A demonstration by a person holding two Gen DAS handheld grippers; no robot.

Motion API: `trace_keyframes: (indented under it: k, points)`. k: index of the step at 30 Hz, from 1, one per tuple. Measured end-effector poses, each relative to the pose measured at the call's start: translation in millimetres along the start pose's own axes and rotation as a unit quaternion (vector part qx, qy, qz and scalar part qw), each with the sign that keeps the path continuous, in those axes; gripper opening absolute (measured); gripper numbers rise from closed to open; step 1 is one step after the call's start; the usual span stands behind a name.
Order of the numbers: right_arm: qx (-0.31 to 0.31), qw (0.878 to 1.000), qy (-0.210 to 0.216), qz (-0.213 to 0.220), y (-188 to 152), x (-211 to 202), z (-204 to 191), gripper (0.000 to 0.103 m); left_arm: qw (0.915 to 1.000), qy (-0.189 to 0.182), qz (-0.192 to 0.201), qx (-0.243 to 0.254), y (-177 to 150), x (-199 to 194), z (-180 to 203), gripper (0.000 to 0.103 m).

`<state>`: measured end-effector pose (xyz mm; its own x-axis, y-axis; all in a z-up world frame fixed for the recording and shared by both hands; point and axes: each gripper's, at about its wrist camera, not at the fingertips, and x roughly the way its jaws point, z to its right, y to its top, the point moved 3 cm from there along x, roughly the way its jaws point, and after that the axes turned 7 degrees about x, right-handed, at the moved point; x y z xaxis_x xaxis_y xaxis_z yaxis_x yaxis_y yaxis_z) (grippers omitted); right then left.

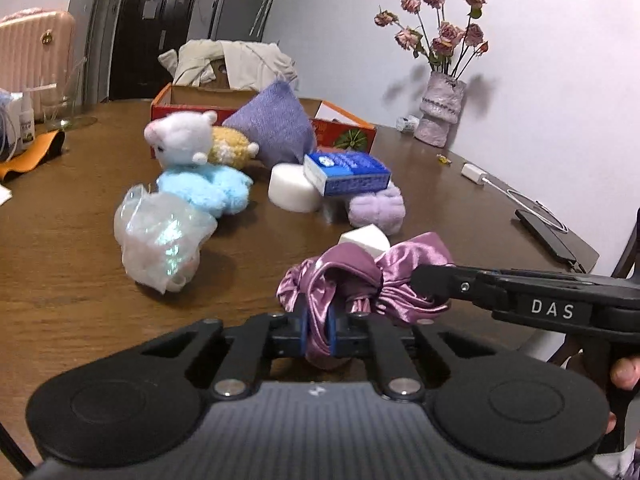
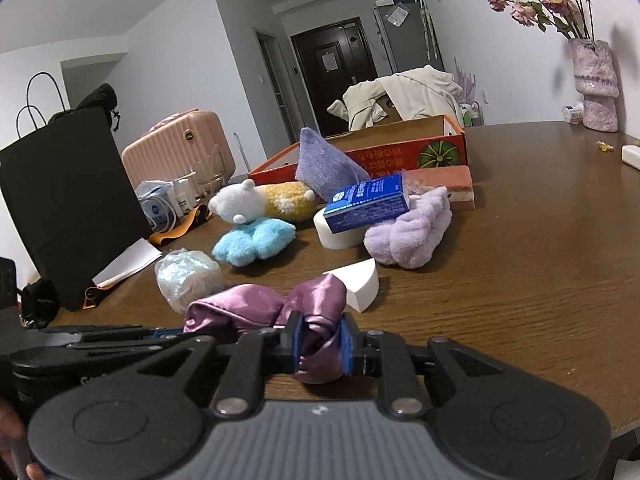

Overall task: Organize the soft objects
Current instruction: 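Reach the left tool to the pink satin scrunchie and close on it, then carry the scrunchie into the orange box and open the left tool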

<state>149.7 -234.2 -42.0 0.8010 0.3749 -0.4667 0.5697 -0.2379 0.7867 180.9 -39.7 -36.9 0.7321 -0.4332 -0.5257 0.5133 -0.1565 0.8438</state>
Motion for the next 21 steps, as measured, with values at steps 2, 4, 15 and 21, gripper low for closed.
trace_keyframes:
  k: [2, 4, 15, 21]
  points:
    - [-0.003, 1.0, 0.001, 0.003, 1.7, -0.9, -1.1, 0.019, 1.0, 0.002, 0.005, 0.002, 3.1, -2.8, 0.5, 0.009]
    - [-0.004, 1.0, 0.001, 0.003, 2.7, -0.6, -1.9, 0.019, 1.0, 0.002, 0.006, 0.003, 5.4, -4.4, 1.1, 0.009]
    - [-0.011, 1.0, 0.004, 0.013, 8.7, -5.5, -6.9, 0.019, 0.9997, 0.012, 0.017, 0.009, 12.9, -12.8, 3.0, 0.009]
    - [-0.025, 0.999, 0.013, 0.034, 23.3, -15.9, -14.2, 0.019, 0.9988, 0.02, 0.042, 0.016, 29.6, -27.8, 7.4, 0.009]
